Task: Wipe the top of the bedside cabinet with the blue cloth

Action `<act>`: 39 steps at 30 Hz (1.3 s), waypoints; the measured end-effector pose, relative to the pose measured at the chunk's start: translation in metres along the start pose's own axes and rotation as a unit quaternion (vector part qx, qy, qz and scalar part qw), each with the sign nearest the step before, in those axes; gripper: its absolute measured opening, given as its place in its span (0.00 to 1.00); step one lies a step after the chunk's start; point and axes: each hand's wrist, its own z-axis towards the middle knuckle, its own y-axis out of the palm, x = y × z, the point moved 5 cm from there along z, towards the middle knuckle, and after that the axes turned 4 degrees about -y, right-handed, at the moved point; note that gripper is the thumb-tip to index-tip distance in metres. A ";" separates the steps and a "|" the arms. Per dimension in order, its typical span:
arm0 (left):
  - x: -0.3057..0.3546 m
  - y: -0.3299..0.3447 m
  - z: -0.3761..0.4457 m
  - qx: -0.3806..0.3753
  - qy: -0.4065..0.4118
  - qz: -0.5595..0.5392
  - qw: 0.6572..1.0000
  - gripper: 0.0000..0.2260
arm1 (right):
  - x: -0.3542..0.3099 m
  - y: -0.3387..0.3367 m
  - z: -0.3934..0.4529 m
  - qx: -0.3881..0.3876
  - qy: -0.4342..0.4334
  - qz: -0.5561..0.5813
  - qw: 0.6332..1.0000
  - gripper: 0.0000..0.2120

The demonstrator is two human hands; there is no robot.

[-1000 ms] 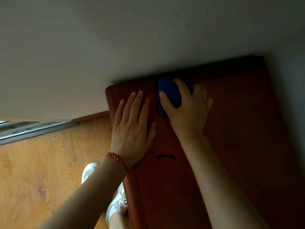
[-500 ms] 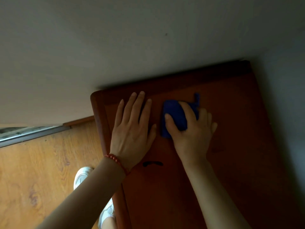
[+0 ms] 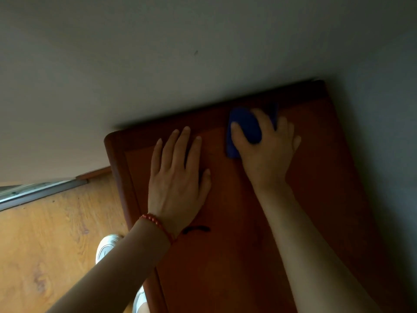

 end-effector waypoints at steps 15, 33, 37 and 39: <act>0.033 0.023 0.029 -0.031 0.061 0.019 0.997 0.25 | 0.037 -0.007 0.042 0.023 0.058 0.014 0.998 0.26; 0.033 0.020 0.030 -0.035 0.057 0.019 0.998 0.25 | 0.070 -0.031 -0.005 0.058 0.146 0.017 0.987 0.25; 0.033 0.021 0.030 -0.036 0.056 0.022 0.998 0.25 | 0.091 -0.029 0.055 0.084 0.197 0.028 0.976 0.25; 0.033 0.021 0.031 -0.034 0.057 0.025 0.997 0.25 | 0.096 -0.030 0.061 0.091 0.192 0.035 0.976 0.25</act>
